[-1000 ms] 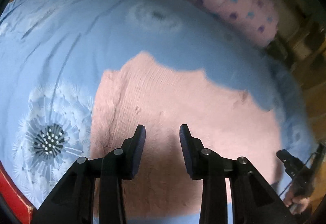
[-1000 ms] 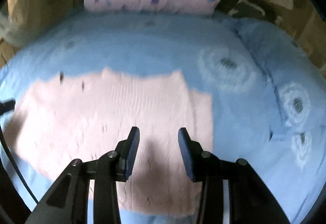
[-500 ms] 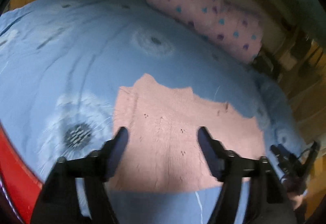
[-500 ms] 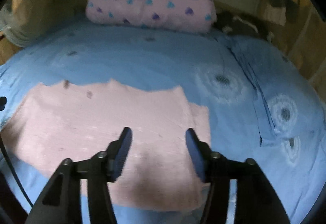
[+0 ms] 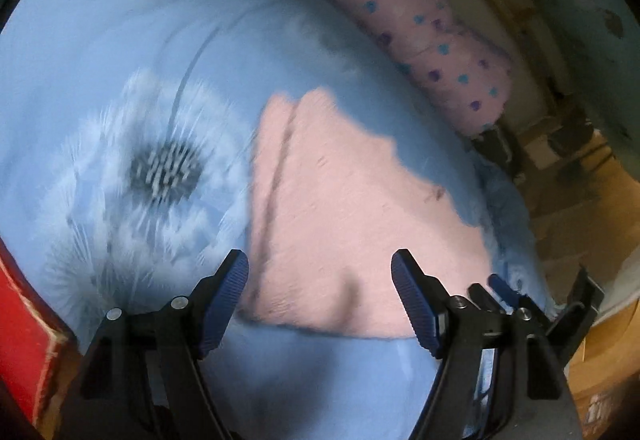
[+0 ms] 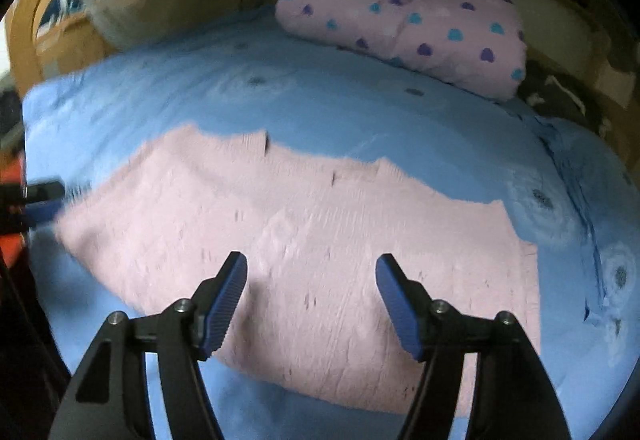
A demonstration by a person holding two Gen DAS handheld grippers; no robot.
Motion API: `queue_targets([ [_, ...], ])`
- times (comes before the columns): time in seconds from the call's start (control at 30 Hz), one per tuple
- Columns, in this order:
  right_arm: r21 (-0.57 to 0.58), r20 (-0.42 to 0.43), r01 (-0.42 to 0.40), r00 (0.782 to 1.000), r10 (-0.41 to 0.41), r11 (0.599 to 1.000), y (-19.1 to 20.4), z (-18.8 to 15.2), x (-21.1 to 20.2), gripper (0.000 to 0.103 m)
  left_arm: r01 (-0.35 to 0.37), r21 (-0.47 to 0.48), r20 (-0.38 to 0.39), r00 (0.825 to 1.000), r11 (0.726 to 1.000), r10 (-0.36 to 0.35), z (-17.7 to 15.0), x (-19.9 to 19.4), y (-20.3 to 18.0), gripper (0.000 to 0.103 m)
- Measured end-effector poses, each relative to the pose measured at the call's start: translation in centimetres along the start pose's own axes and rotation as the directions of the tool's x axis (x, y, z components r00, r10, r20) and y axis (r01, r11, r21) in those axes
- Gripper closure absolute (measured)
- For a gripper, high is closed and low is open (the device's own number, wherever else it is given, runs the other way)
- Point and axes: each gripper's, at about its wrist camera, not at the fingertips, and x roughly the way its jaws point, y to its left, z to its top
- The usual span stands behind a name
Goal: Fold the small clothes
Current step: 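Grasp the folded cardigan's side edge with the left tool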
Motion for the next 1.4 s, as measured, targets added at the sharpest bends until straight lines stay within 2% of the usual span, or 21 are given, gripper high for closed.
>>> queue_targets([
  [0.03, 0.005, -0.009, -0.002, 1.000, 0.002, 1.000, 0.2, -0.3, 0.3, 0.033, -0.030, -0.010, -0.029, 0.999, 1.000, 0.030, -0.1, 0.7, 0.5, 0.059],
  [0.07, 0.019, -0.016, -0.013, 1.000, 0.013, 1.000, 0.2, -0.6, 0.7, 0.032, -0.060, -0.005, -0.020, 0.998, 0.998, 0.059, -0.3, 0.8, 0.6, 0.068],
  [0.17, 0.053, -0.057, -0.062, 0.996, 0.065, 0.997, 0.4, -1.4, 2.7, 0.032, -0.045, -0.030, -0.006, 0.999, 0.999, 0.045, -0.5, 0.4, 0.6, 0.068],
  [0.27, 0.076, -0.037, -0.086, 0.995, 0.089, 0.993, 0.2, -1.9, 3.9, 0.027, -0.044, -0.049, 0.008, 0.999, 0.998, 0.044, -0.8, 0.1, 0.7, 0.068],
  [0.4, 0.135, -0.050, -0.116, 0.991, 0.124, 0.984, -0.6, -1.5, 3.3, 0.027, -0.030, -0.047, 0.025, 0.999, 0.998, 0.031, -1.2, -0.2, 0.9, 0.067],
  [0.53, 0.144, -0.011, -0.146, 0.989, 0.149, 0.979, -1.0, -1.0, 1.7, 0.027, 0.040, -0.124, 0.073, 0.997, 0.991, -0.031, -0.8, -0.3, 2.2, 0.065],
  [0.7, 0.140, -0.053, -0.063, 0.996, 0.071, 0.988, -1.2, -0.5, 0.9, 0.027, 0.042, -0.082, 0.097, 0.995, 0.996, -0.034, -1.2, -0.2, 2.0, 0.065],
  [0.8, 0.195, -0.003, -0.082, 0.996, 0.084, 0.977, -2.0, 0.1, -0.8, 0.027, 0.039, -0.045, 0.116, 0.993, 0.998, -0.034, -1.3, 0.4, 1.6, 0.065],
  [0.87, 0.217, -0.009, -0.102, 0.994, 0.107, 0.971, -1.9, 0.9, -0.8, 0.026, 0.029, -0.028, 0.116, 0.993, 0.999, -0.026, -1.2, 0.6, 1.3, 0.065],
  [1.0, 0.277, -0.080, -0.187, 0.973, 0.216, 0.942, -0.1, 2.7, 1.0, 0.026, 0.056, -0.057, 0.123, 0.991, 0.997, -0.049, -1.0, 0.6, 1.6, 0.065],
  [1.1, 0.303, -0.087, -0.253, 0.953, 0.291, 0.919, 2.4, 3.7, 2.5, 0.026, 0.071, -0.082, 0.133, 0.989, 0.994, -0.060, -0.9, 0.6, 2.1, 0.067],
  [1.23, 0.323, -0.067, -0.303, 0.938, 0.341, 0.897, 5.7, 2.4, 3.8, 0.026, 0.061, -0.065, 0.150, 0.987, 0.996, -0.050, -0.9, 0.7, 2.5, 0.075],
  [1.3, 0.302, -0.061, -0.257, 0.956, 0.287, 0.918, 6.9, 1.4, 4.2, 0.026, 0.071, -0.073, 0.141, 0.988, 0.995, -0.060, -0.8, 0.7, 2.8, 0.080],
  [1.37, 0.196, -0.077, -0.184, 0.976, 0.202, 0.963, 8.6, 0.8, 4.5, 0.026, 0.136, -0.102, 0.108, 0.986, 0.985, -0.125, -0.7, 0.7, 3.5, 0.095],
  [1.4, 0.137, -0.083, -0.150, 0.983, 0.162, 0.979, 9.5, 0.7, 4.4, 0.026, 0.154, -0.113, 0.102, 0.984, 0.982, -0.143, -0.7, 0.7, 3.8, 0.099],
])
